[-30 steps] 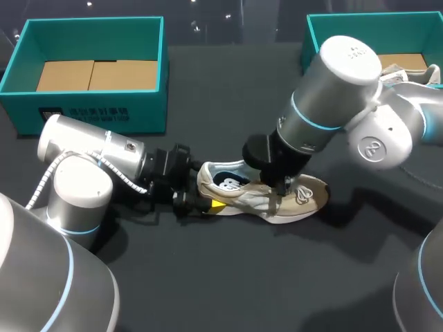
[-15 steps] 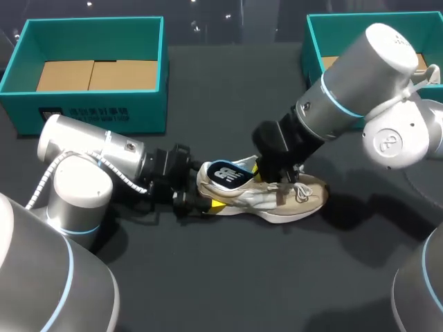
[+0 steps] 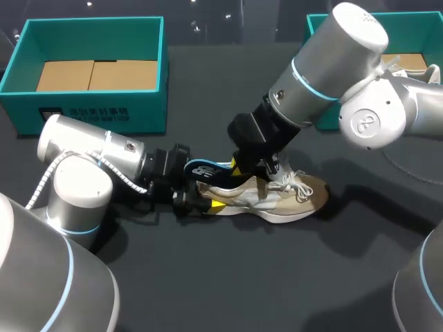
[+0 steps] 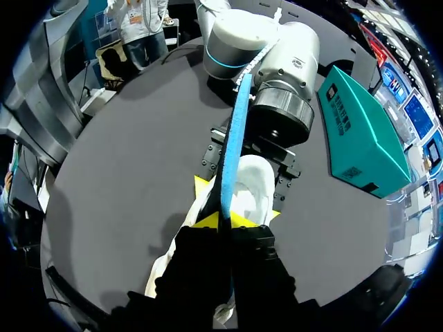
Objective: Take the shoe out of the shoebox, open the shoe tongue, remove and reinsert the insole, then place the shoe into the shoebox
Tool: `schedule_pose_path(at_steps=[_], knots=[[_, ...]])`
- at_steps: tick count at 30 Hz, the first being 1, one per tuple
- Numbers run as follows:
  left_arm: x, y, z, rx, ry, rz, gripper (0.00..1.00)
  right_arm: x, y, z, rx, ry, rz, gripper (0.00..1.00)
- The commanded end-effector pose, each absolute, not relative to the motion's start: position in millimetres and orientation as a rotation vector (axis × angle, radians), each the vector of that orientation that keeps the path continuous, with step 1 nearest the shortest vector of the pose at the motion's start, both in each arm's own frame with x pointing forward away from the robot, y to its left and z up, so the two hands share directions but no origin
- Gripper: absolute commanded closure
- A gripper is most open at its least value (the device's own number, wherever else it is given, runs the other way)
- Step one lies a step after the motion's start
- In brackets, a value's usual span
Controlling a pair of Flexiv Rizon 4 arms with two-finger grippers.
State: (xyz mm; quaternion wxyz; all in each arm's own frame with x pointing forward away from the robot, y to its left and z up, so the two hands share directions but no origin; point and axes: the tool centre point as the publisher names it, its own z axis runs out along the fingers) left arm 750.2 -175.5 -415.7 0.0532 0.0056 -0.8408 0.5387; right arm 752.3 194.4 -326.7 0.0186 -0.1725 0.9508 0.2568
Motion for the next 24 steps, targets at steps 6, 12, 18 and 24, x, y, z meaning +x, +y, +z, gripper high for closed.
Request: schedule_pose_path(at_steps=[6,12,18,24], knots=[[750.0,-176.6,-419.1,0.017,-2.556,1.635,1.0,754.7,193.2,-323.1,-0.425,2.991,0.872,0.38],[750.0,-176.6,-419.1,0.017,-2.556,1.635,1.0,758.9,192.5,-323.2,-0.314,3.061,0.961,0.36],[750.0,-176.6,-419.1,0.017,-2.556,1.635,1.0,761.5,198.7,-324.3,-0.213,3.137,1.01,0.47],[750.0,-176.6,-419.1,0.017,-2.556,1.635,1.0,758.4,207.1,-324.8,-0.136,3.178,1.015,0.42]])
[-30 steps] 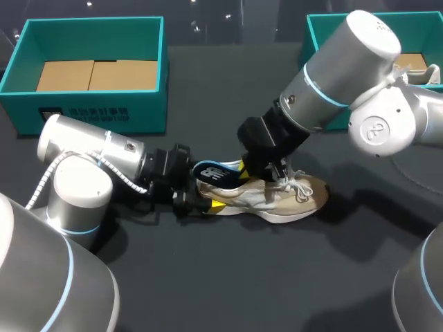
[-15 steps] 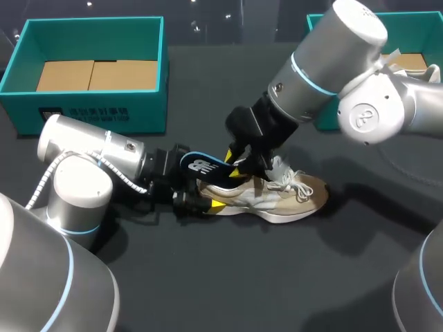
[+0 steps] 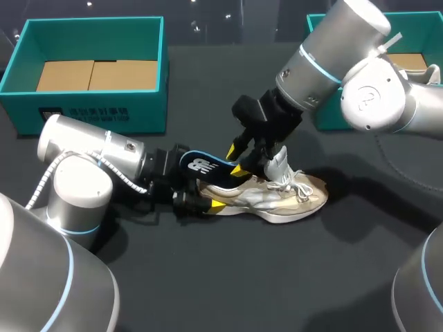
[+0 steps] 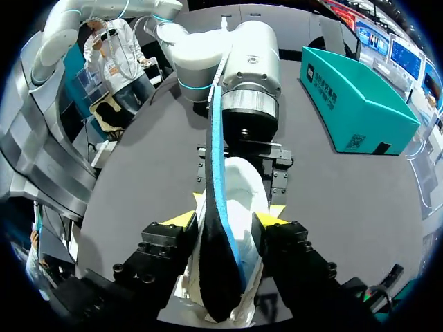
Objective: Take the shoe out of the shoebox, open the shoe tongue, remove and reinsert the insole, then place the shoe into the shoebox
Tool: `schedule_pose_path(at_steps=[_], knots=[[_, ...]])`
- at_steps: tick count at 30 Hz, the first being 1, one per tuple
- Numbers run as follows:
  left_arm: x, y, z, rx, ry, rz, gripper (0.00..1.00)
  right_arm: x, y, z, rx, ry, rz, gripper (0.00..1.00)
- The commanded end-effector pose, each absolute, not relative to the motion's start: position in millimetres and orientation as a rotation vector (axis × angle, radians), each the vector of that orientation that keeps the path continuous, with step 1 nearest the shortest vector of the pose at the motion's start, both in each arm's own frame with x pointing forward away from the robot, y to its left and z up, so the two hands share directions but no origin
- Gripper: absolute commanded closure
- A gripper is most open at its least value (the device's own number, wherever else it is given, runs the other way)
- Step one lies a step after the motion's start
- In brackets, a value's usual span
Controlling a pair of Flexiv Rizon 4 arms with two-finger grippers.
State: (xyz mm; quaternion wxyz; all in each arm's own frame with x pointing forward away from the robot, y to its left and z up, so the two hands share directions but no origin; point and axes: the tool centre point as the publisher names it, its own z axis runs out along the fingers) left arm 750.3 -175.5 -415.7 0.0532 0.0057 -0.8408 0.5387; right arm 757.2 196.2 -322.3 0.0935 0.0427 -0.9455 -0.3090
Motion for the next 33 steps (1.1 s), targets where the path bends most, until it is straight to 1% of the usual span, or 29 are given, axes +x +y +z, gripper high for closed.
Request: schedule_pose_path(at_steps=[1,2,7,11,16,18,19,20,21,22,23,24,33], knots=[[750.0,-176.6,-419.1,0.017,-2.556,1.635,1.0,757.2,208.7,-324.5,0.116,-2.8,-0.892,0.4],[750.0,-176.6,-419.1,0.017,-2.556,1.635,1.0,755.9,210.1,-324.2,0.111,-2.799,-0.891,0.39],[750.0,-176.6,-419.1,0.017,-2.556,1.635,1.0,751.2,213.3,-326.4,0.062,-2.78,-0.916,0.51],[750.0,-176.6,-419.1,0.017,-2.556,1.635,1.0,748.1,214.3,-329.1,0.022,-2.764,-0.94,0.53],[750.0,-176.6,-419.1,0.017,-2.556,1.635,1.0,744.1,216.8,-332.1,-0.005,-2.75,-0.963,0.53],[750.0,-176.6,-419.1,0.017,-2.556,1.635,1.0,742.7,218.5,-332.5,-0.013,-2.747,-0.973,0.55],[750.0,-176.6,-419.1,0.017,-2.556,1.635,1.0,742.2,219.3,-332.4,-0.016,-2.747,-0.977,0.56],[750.0,-176.6,-419.1,0.017,-2.556,1.635,1.0,741.5,220.4,-331.8,-0.02,-2.749,-0.979,0.63],[750.0,-176.6,-419.1,0.017,-2.556,1.635,1.0,740.8,221.7,-330.5,-0.025,-2.756,-0.978,0.74],[750.0,-176.6,-419.1,0.017,-2.556,1.635,1.0,740.4,222.4,-329.7,-0.027,-2.76,-0.979,0.79],[750.0,-176.6,-419.1,0.017,-2.556,1.635,1.0,740.0,223.6,-328.6,-0.03,-2.765,-0.98,0.94],[750.0,-176.6,-419.1,0.017,-2.556,1.635,1.0,739.7,225.3,-327.1,-0.031,-2.77,-0.982,1.0],[750.0,-176.6,-419.1,0.017,-2.556,1.635,1.0,738.3,242.6,-307.1,0.041,-2.804,-1.023,1.0]])
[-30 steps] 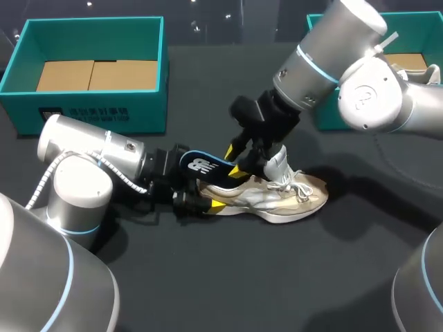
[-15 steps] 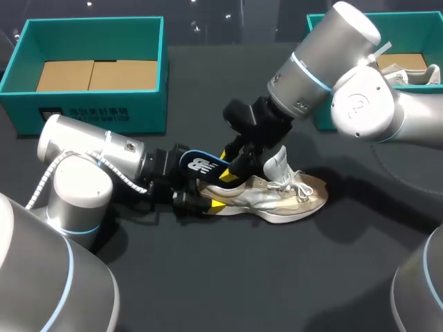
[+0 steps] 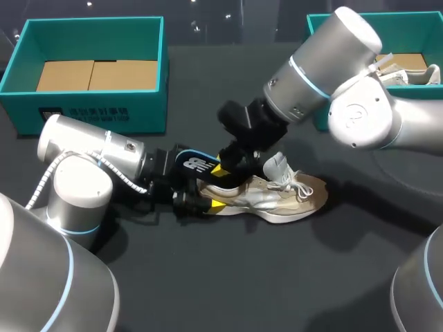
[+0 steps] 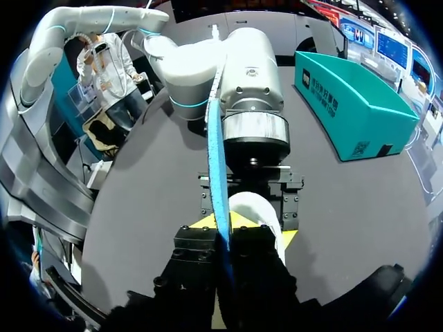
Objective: Take the shoe out of the shoebox, open the shoe tongue, remove and reinsert the insole, then place the shoe into the shoebox
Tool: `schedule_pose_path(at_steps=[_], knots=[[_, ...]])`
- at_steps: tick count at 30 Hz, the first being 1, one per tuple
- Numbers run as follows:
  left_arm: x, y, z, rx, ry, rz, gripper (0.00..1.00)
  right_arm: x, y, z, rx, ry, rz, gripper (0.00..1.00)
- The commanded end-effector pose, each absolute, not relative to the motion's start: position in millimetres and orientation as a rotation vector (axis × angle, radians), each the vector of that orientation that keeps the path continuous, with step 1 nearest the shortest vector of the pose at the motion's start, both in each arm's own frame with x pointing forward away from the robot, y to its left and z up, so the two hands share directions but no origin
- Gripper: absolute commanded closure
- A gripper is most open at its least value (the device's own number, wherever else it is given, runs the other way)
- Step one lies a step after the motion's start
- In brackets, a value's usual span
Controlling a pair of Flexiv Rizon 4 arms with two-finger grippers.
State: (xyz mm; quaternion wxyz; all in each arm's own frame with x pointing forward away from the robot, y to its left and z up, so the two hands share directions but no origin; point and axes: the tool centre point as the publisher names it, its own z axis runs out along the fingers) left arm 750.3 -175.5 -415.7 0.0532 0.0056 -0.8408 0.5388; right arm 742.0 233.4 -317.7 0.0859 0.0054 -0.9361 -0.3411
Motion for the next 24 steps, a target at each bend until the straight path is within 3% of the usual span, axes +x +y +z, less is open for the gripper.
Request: schedule_pose_path(at_steps=[1,5,19,24], knots=[[750.0,-176.6,-419.1,0.017,-2.556,1.635,1.0,737.0,246.5,-301.0,0.078,-2.802,-1.055,1.0],[750.0,-176.6,-419.1,0.017,-2.556,1.635,1.0,718.7,271.7,-255.3,0.236,-2.958,-1.036,1.0],[750.0,-176.6,-419.1,0.017,-2.556,1.635,1.0,713.6,278.8,-252.8,0.205,-2.913,-1.114,1.0],[750.0,-176.6,-419.1,0.017,-2.556,1.635,1.0,704.7,271.0,-199.9,0.262,-2.853,-1.331,1.0]])
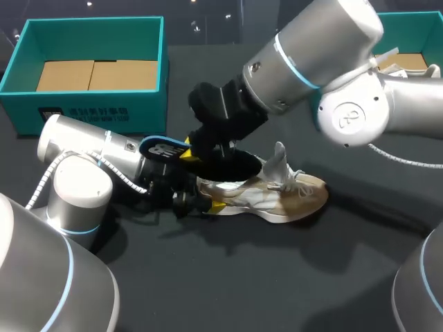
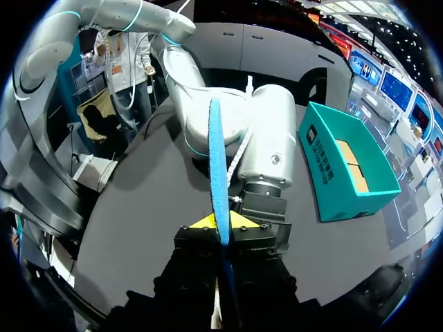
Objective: Take the shoe out of the shoebox, open the shoe tongue, remove and reinsert the insole, then place the shoe into the shoebox
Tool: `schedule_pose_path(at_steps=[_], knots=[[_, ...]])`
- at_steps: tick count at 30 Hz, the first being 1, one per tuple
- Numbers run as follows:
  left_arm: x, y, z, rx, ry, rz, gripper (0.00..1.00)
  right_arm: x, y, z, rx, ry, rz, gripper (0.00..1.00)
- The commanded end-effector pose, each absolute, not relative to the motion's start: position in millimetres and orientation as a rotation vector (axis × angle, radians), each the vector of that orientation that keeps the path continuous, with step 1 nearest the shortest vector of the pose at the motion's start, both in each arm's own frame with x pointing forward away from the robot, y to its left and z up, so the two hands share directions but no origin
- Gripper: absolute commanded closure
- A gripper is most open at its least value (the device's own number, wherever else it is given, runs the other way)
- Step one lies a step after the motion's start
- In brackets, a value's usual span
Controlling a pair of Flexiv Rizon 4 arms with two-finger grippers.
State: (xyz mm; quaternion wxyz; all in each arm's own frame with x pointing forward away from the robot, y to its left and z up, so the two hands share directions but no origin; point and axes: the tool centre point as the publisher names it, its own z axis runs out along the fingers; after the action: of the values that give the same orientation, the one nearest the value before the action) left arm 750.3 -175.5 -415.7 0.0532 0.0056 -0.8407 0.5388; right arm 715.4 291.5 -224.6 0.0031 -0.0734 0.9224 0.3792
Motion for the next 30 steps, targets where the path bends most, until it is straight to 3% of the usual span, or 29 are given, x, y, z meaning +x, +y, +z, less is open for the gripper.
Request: schedule_pose_path(at_steps=[1,5,17,25,30], knots=[[750.0,-176.6,-419.1,0.017,-2.556,1.635,1.0,702.7,267.1,-188.3,-0.276,2.809,1.342,1.0],[750.0,-176.6,-419.1,0.017,-2.556,1.635,1.0,688.2,231.2,-140.0,-0.028,2.743,1.579,1.0],[750.0,-176.6,-419.1,0.017,-2.556,1.635,1.0,688.2,231.2,-140.0,-0.028,2.743,1.579,1.0],[750.0,-176.6,-419.1,0.017,-2.556,1.635,1.0,666.2,151.0,-109.5,0.295,2.785,1.905,1.0],[750.0,-176.6,-419.1,0.017,-2.556,1.635,1.0,662.0,143.4,-105.8,0.393,2.765,1.833,1.0]])
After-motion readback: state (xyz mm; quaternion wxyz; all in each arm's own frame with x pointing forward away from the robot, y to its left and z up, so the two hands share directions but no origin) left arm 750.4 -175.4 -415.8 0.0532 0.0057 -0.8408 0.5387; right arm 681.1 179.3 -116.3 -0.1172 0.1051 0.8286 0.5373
